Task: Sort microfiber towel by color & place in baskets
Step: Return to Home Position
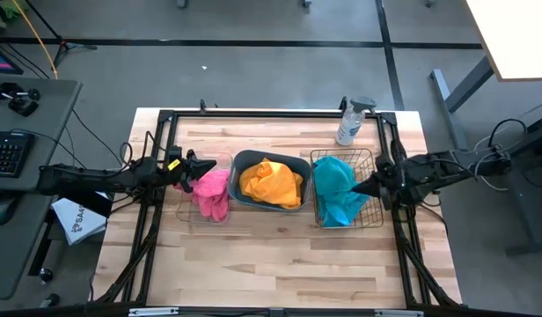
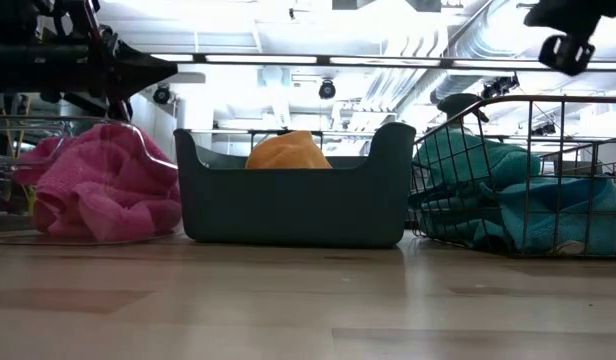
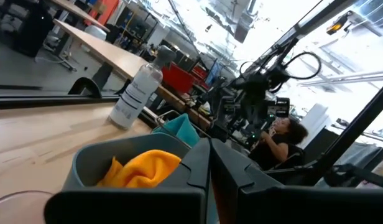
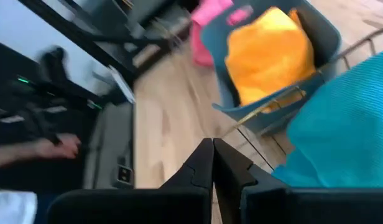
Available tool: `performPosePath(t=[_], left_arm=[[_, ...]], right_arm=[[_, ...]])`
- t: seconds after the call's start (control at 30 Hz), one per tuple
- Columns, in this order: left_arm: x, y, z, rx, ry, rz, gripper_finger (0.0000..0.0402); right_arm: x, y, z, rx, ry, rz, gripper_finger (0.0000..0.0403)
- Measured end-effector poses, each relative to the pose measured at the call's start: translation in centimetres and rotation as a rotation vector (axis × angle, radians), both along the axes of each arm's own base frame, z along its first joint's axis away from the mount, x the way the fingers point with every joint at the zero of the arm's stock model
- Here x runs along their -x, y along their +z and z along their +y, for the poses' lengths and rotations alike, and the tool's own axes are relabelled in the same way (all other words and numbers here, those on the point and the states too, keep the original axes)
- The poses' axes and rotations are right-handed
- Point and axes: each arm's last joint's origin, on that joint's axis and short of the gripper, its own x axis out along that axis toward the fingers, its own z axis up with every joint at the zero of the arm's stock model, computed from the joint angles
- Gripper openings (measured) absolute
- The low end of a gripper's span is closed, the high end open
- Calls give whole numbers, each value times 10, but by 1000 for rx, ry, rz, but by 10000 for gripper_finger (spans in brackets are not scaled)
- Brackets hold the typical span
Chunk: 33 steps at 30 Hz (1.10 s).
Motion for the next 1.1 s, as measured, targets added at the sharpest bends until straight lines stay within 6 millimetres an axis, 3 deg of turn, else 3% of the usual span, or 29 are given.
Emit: performPosePath(t=[0.17, 0.37, 0.53, 0.73, 1.1], left_arm=[[0, 0, 0, 0, 0, 0, 0], [0, 0, 0, 0, 0, 0, 0], [0, 0, 0, 0, 0, 0, 0], [0, 0, 0, 0, 0, 0, 0], [0, 0, 0, 0, -1, 0, 0]], right_arm=[[7, -32, 1, -18, 20, -233, 0], [2, -55, -1, 159, 13, -523, 0], [0, -72, -8, 239, -31, -547, 0], [4, -95, -12, 221, 59, -556, 0], [10, -122, -13, 342, 100, -598, 0]])
